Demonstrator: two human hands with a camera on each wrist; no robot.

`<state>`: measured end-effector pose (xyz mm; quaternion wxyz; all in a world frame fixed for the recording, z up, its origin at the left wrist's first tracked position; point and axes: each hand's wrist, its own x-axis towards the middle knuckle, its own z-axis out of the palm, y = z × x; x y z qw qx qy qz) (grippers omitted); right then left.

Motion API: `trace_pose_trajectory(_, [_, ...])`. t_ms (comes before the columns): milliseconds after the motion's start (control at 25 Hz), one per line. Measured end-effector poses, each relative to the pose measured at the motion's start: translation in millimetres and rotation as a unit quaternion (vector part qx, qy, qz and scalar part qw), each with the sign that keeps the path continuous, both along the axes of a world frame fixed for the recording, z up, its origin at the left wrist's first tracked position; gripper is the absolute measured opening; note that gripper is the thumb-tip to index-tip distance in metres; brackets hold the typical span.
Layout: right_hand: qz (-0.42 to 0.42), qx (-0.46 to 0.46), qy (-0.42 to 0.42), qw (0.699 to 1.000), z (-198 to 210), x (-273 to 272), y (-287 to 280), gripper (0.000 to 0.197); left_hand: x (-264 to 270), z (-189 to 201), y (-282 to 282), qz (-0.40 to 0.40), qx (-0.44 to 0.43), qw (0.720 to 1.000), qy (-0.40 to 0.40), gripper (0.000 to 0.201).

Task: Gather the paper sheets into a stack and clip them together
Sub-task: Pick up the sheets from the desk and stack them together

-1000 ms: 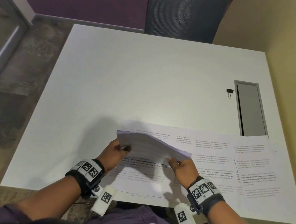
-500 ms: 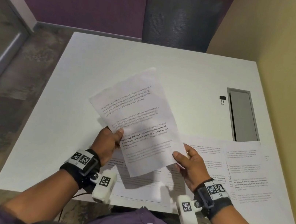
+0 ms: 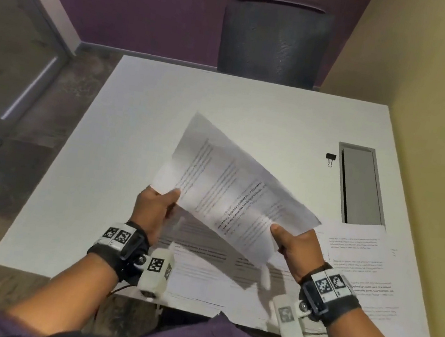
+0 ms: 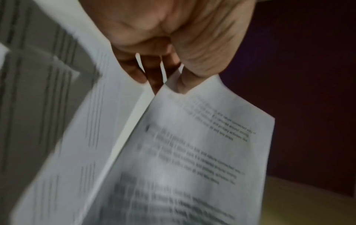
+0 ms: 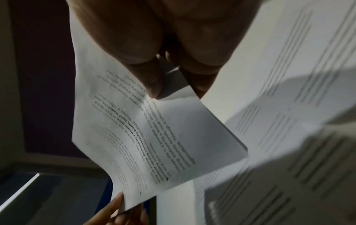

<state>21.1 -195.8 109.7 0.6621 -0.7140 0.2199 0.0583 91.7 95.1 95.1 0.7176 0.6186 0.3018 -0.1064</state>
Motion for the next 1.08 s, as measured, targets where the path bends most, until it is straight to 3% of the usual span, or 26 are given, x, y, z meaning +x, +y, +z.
trace_pose_trajectory(80, [0.049,-0.013,-0.015,0.999,0,-4,-24,0.014,1,1,16,-0.010,0.112,0.992,-0.051,0.041])
trace_pose_trajectory(160, [0.089,-0.037,0.002,0.995,-10,-3,-44,0.018,-3,3,18,-0.124,0.199,0.967,-0.099,0.073])
trace_pose_trajectory(240, [0.133,-0.115,0.019,0.984,-23,-2,-54,0.015,-8,-2,10,-0.224,0.182,0.951,-0.110,0.084])
trace_pose_trajectory(360, [0.188,-0.171,0.010,0.967,-44,-5,-62,0.019,-16,-12,-5,-0.224,0.159,0.956,-0.101,0.067])
trace_pose_trajectory(440, [0.181,-0.165,0.006,0.969,-50,-10,-64,0.005,-25,-18,-12,-0.168,0.159,0.969,-0.090,0.050])
trace_pose_trajectory(560, [0.151,-0.124,0.049,0.979,-56,-17,-58,0.010,-38,-27,-23,-0.119,0.131,0.982,-0.069,0.041])
trace_pose_trajectory(640, [0.147,-0.119,0.097,0.977,-69,-23,-51,0.016,-48,-41,-29,-0.130,0.130,0.983,-0.016,0.037])
trace_pose_trajectory(760, [0.160,-0.133,0.130,0.969,-84,-34,-44,0.008,-62,-61,-34,-0.158,0.141,0.976,0.052,0.032])
trace_pose_trajectory(880, [0.191,-0.141,0.099,0.966,-82,-36,-42,0.031,-67,-68,-31,-0.128,0.152,0.979,0.048,0.032])
trace_pose_trajectory(960, [0.189,-0.138,0.101,0.967,-82,-37,-43,0.026,-72,-72,-31,-0.135,0.146,0.979,0.048,0.029])
trace_pose_trajectory(1080, [0.186,-0.131,0.127,0.966,-82,-39,-40,0.025,-78,-71,-32,-0.175,0.204,0.961,0.065,0.018])
